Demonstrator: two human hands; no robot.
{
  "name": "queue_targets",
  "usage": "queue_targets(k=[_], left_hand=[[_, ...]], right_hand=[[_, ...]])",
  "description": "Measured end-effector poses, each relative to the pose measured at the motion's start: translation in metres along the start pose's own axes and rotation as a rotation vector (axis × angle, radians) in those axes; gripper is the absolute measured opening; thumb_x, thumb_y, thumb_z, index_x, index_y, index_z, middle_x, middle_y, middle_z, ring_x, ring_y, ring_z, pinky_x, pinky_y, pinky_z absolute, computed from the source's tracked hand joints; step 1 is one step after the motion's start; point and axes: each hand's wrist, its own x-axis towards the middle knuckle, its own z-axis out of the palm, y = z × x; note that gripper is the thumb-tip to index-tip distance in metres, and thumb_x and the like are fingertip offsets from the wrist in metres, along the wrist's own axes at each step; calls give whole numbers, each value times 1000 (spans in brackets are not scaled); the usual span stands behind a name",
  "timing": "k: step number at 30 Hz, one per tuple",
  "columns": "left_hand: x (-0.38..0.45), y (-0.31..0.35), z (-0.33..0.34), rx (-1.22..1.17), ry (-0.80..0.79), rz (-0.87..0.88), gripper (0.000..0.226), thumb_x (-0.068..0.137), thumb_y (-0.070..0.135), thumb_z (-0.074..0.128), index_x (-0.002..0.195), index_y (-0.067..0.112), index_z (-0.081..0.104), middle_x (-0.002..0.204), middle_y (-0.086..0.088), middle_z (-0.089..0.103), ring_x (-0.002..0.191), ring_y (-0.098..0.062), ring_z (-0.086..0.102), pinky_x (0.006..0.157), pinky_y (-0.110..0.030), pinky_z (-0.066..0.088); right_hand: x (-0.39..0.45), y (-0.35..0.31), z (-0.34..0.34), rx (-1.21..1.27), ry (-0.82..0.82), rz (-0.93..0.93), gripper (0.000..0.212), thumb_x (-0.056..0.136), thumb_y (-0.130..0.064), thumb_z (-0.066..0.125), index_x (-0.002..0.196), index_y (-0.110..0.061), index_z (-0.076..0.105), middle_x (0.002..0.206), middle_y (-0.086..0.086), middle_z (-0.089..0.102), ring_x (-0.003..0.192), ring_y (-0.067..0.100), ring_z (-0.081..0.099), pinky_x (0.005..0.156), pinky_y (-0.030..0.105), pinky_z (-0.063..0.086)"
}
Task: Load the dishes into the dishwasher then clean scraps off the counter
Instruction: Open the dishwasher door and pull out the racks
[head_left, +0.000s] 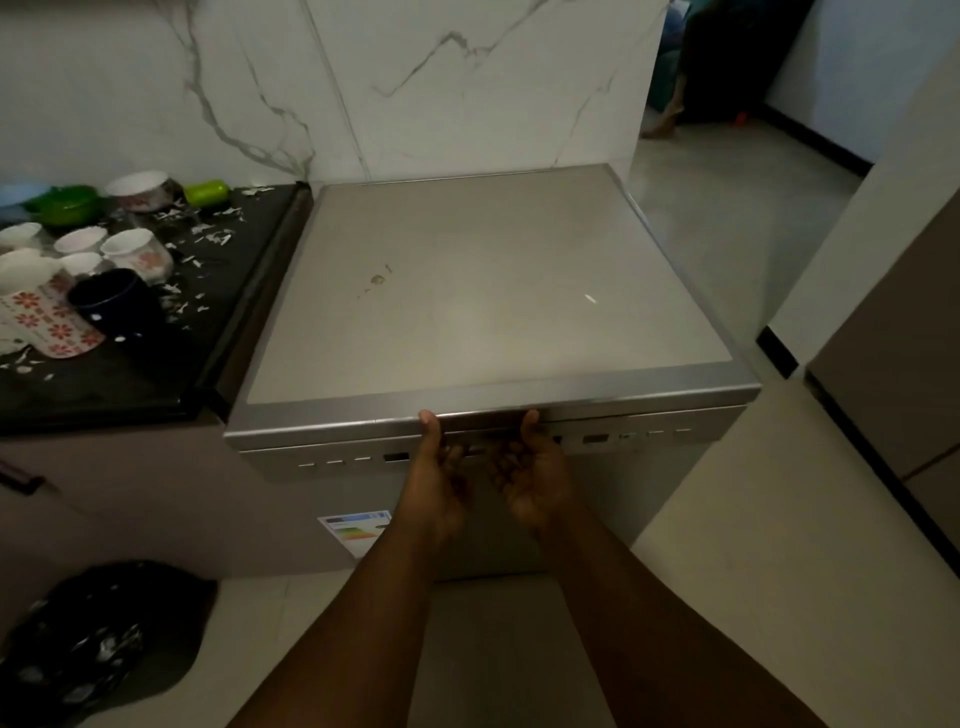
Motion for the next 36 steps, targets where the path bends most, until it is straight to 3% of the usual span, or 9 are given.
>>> queue_targets(k=[4,7,13,16,20,22,25,30,36], left_hand=[[-6,2,9,38,47,21,61,79,67,53,119,21,61,86,4,72,79,-8,57,64,-24,41],[-8,-4,9,94,83,5,63,79,68,54,123,23,59,113,-2,66,95,-12,59,87,-32,47],[-60,-54,-29,90,222,-97,104,51,70,76,131,11,45,125,-14,58,103,-30,60,85,-44,53],[-87,-56,-66,566,508,-22,144,26,88,70,141,15,25,134,-16,43,116,-34,49,97,-46,46],[-138,-49,-82,1058,652,64,148,47,78,74,147,5,-9,155,-19,2,143,-37,5,116,-49,16],[-150,-58,-102,1371,596,367,139,57,66,77,150,7,-8,157,-20,-3,145,-35,-5,116,-52,12],[-147,-72,-147,1761,417,727,119,57,32,83,151,8,15,154,-26,18,141,-44,15,109,-58,20],[-157,-73,-191,1991,88,969,101,63,55,68,141,0,36,148,-24,32,137,-39,26,114,-49,4],[-158,-78,-174,2079,108,768,66,86,72,30,102,17,63,144,-17,43,141,-35,26,115,-42,7]], right_hand=[[-5,-4,0,-119,87,54,35,89,-51,54,101,-20,61,95,4,65,87,20,57,74,33,46],[-8,5,7,-190,256,26,61,80,-62,62,121,-18,53,114,3,59,99,22,56,78,37,47],[-67,58,-20,-145,388,-112,70,73,-50,75,128,-14,54,105,6,67,92,24,67,82,43,57],[-102,66,-40,-327,476,-124,80,72,-51,75,134,-9,44,109,5,62,97,23,62,80,36,54],[-131,64,-50,-709,887,-146,128,49,-64,83,144,-12,15,146,20,24,130,45,34,105,59,34],[-142,60,-52,-1005,952,-123,141,52,-70,78,150,-14,-7,158,16,-6,142,47,7,112,64,11],[-155,58,-59,-1478,912,-227,136,61,-75,68,148,-18,-21,156,15,-23,143,45,-9,111,64,4],[-169,55,-84,-1889,631,-30,102,75,-84,36,153,-25,7,160,15,-7,143,42,-13,109,65,-7],[-192,75,-131,-2102,458,-320,95,78,-81,34,139,-9,41,155,17,24,144,41,9,115,55,8]])
